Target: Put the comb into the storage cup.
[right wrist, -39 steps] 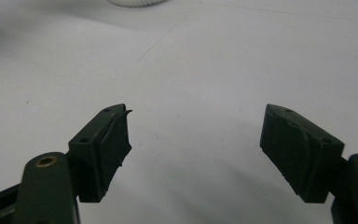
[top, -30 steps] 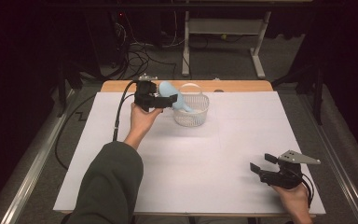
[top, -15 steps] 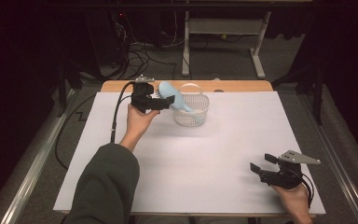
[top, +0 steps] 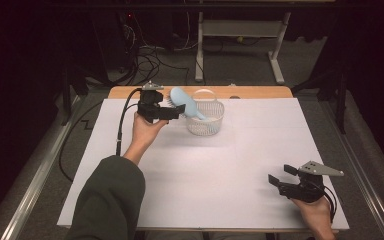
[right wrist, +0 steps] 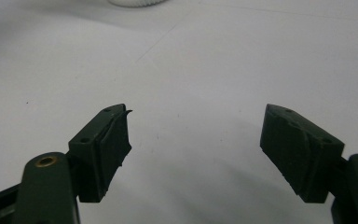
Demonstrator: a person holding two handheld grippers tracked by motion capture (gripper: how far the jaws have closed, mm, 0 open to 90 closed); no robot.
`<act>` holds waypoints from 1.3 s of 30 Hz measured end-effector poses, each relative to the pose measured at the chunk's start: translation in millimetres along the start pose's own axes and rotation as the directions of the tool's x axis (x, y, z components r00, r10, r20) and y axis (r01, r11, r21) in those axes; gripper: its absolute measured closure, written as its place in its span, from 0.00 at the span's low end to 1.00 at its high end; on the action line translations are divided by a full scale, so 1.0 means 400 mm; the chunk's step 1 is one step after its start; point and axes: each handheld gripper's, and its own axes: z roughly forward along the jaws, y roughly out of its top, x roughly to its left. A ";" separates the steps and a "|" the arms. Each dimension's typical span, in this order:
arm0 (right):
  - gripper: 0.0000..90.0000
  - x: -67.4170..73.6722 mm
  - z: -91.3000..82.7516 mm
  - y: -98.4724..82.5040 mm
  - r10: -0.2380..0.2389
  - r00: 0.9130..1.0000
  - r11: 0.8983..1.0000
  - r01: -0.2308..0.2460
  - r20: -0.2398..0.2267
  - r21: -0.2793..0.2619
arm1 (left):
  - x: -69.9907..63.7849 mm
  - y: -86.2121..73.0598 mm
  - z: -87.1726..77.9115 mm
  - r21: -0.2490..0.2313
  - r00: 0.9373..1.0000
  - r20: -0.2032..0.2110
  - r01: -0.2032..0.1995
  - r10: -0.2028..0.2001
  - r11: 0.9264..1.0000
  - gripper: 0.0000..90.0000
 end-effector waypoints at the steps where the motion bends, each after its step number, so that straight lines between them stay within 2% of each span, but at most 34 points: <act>1: 0.27 0.000 0.000 0.000 0.001 1.000 1.000 -0.001 0.000 0.000 | -0.001 0.000 -0.002 -0.002 1.000 0.001 -0.001 0.001 1.000 0.04; 11: 0.27 0.001 0.000 0.000 0.002 1.000 1.000 -0.002 0.000 0.002 | -0.010 -0.009 -0.017 -0.008 1.000 0.003 -0.024 0.024 1.000 0.04; 39: 0.27 0.002 0.001 0.000 0.001 1.000 1.000 -0.001 0.001 0.004 | 0.007 -0.042 -0.063 -0.021 1.000 0.019 -0.010 0.010 1.000 0.04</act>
